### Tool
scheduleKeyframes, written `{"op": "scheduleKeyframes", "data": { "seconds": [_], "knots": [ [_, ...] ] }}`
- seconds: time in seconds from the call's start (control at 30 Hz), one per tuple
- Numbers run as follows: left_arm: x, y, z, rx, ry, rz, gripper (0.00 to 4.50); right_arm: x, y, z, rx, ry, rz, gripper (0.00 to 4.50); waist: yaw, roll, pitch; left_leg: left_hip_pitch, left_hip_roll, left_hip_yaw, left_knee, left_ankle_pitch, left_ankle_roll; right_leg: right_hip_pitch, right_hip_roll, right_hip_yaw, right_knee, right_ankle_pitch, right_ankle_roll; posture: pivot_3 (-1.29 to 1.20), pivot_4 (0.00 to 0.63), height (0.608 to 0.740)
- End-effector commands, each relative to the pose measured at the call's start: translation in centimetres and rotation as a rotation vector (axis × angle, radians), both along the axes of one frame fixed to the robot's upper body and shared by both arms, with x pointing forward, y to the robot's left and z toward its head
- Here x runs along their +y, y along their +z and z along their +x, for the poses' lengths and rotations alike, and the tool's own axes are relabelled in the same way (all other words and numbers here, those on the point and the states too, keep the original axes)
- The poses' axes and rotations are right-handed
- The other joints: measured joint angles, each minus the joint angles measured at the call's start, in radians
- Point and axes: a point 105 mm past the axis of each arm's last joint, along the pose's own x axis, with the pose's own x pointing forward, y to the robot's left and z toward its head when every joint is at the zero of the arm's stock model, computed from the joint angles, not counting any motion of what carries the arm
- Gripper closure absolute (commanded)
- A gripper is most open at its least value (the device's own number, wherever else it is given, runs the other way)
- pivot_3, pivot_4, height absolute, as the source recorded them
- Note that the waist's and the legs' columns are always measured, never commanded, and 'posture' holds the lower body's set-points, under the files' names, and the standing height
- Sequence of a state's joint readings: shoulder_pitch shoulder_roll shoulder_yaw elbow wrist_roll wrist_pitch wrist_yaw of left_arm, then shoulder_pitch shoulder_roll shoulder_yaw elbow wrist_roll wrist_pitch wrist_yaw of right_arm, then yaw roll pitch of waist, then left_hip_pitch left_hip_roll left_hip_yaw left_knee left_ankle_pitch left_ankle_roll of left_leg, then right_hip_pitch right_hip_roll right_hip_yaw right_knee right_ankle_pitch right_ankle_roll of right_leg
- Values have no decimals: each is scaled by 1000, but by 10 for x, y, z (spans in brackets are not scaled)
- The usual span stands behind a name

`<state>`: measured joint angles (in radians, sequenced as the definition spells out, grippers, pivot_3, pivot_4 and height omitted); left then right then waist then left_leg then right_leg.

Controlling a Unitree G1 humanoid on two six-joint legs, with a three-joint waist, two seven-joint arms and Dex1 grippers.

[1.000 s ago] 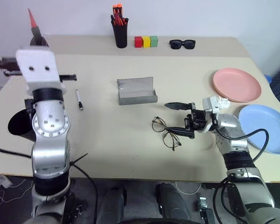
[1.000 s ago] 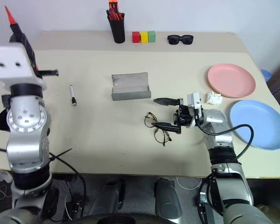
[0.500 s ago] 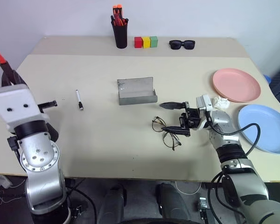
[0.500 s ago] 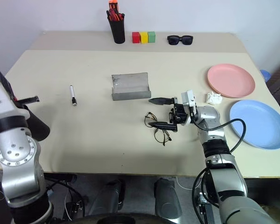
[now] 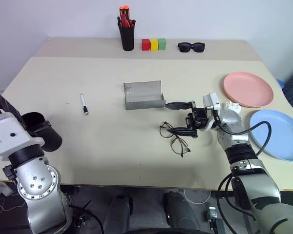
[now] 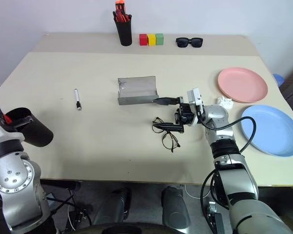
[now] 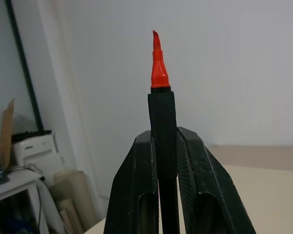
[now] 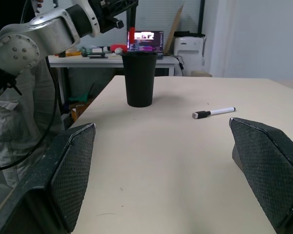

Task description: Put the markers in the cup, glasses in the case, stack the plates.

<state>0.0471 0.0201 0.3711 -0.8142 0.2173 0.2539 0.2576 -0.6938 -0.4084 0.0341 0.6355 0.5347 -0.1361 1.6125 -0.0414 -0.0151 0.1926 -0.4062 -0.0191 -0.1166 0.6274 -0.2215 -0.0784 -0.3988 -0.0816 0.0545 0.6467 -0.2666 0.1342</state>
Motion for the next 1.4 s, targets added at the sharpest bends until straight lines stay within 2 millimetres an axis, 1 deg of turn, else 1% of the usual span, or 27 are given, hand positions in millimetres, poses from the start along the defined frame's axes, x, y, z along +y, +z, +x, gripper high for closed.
{"op": "scheduleKeyframes", "data": {
  "seconds": [0.03,0.3,0.67,0.93,1.17,1.27,1.3,1.33,1.4],
  "knots": [
    [3,-1,-1,-26,19,-21,4347,1,13,1,-48,10,13,0,0,0,0,0,0,0,0,0,0,0,0,0,0,0,0,0,150,740],
    [9,-12,7,-27,42,-59,4347,0,15,0,-57,2,12,0,0,0,0,0,0,0,0,0,0,0,0,0,0,0,0,0,150,740],
    [11,-16,12,-25,33,-69,4347,-1,21,-3,-56,-14,32,0,0,0,0,0,0,0,0,0,0,0,0,0,0,0,0,0,150,740],
    [11,-20,12,-12,32,-74,4347,11,34,-11,-55,8,44,0,0,0,0,0,0,0,0,0,0,0,0,0,0,0,0,0,150,740],
    [10,-23,13,-1,32,-58,4347,27,53,-15,-56,17,61,0,2,0,0,0,0,0,0,0,0,0,0,0,0,0,0,0,150,740],
    [10,-24,14,4,32,-48,3114,31,58,-15,-54,18,66,0,2,0,0,0,0,0,0,0,0,0,0,0,0,0,0,0,150,740],
    [10,-25,15,6,31,-44,2636,32,59,-15,-53,18,67,0,2,0,0,0,0,0,0,0,0,0,0,0,0,0,0,0,150,740],
    [10,-26,15,8,31,-48,2049,33,60,-15,-52,18,68,0,2,0,0,0,0,0,0,0,0,0,0,0,0,0,0,0,150,740],
    [9,-27,15,9,30,-54,1173,33,61,-15,-52,16,69,0,2,0,0,0,0,0,0,0,0,0,0,0,0,0,0,0,150,740]
  ]
}}
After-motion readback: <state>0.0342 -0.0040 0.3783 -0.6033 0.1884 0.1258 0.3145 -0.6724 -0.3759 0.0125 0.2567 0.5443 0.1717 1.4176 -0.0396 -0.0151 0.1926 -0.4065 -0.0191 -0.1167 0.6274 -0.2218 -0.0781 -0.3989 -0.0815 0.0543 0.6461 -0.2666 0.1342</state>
